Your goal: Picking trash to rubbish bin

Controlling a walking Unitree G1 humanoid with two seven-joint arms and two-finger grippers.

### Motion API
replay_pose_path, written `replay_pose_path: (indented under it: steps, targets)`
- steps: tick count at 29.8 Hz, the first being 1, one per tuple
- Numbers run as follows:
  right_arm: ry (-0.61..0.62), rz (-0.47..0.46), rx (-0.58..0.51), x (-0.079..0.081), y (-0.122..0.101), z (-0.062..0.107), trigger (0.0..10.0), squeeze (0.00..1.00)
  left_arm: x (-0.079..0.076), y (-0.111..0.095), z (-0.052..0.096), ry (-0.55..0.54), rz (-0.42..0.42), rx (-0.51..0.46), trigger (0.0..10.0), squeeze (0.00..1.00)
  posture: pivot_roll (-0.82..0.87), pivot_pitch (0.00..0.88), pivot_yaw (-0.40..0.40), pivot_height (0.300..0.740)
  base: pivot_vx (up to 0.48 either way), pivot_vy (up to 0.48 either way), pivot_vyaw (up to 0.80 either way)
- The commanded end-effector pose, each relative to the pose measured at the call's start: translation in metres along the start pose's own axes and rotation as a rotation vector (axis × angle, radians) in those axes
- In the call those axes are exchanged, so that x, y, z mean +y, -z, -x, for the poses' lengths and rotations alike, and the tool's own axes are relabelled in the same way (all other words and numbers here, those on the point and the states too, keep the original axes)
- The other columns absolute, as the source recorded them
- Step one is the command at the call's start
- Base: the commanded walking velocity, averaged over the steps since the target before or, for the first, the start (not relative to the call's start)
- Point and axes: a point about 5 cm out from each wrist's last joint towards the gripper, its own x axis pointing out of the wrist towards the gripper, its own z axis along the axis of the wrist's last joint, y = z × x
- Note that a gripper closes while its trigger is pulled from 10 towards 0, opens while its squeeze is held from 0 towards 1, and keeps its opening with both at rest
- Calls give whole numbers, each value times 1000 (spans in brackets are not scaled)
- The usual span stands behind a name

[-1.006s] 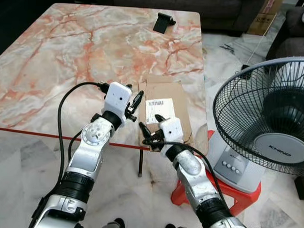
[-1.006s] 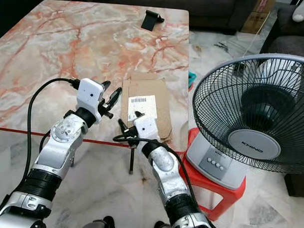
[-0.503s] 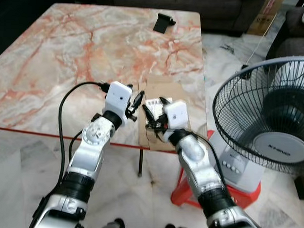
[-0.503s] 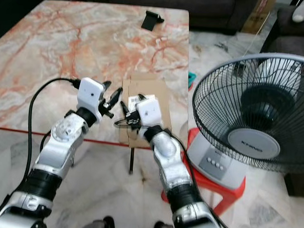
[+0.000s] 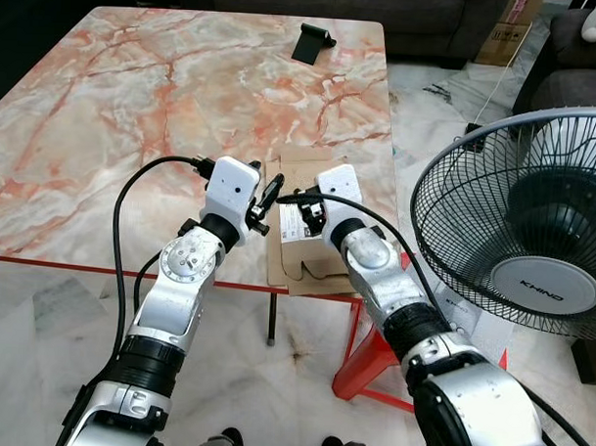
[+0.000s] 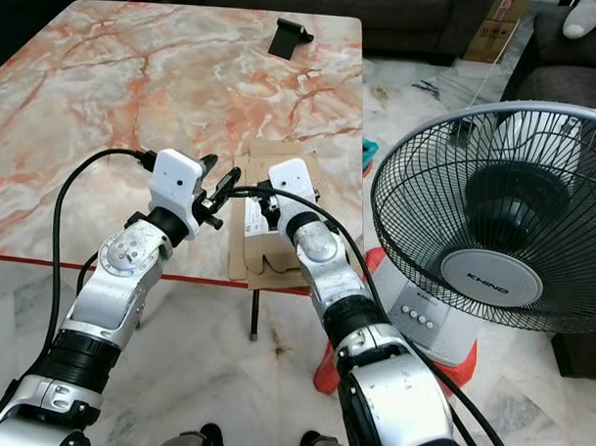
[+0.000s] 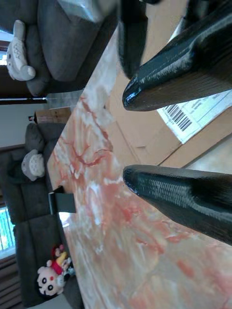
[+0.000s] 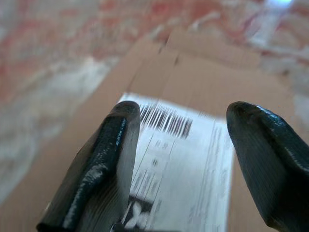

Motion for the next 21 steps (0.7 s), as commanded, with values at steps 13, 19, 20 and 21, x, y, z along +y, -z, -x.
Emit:
replay_pose_path:
  steps: [13,19,20,21]
  targets:
    - [-132,49,229,17,62,16,10000,0,-11,-3,4,88,23,15,10000,0,101,152,-23,740,0,0,0]
    - [-171,17,218,20,75,24,10000,0,-11,-3,4,96,31,21,10000,0,89,159,-22,740,0,0,0]
    - [-175,10,213,20,77,26,10000,0,-11,-3,4,98,33,21,10000,0,84,162,-21,740,0,0,0]
    - [-179,5,208,21,78,27,10000,0,-11,-3,4,98,35,21,10000,0,82,162,-20,740,0,0,0]
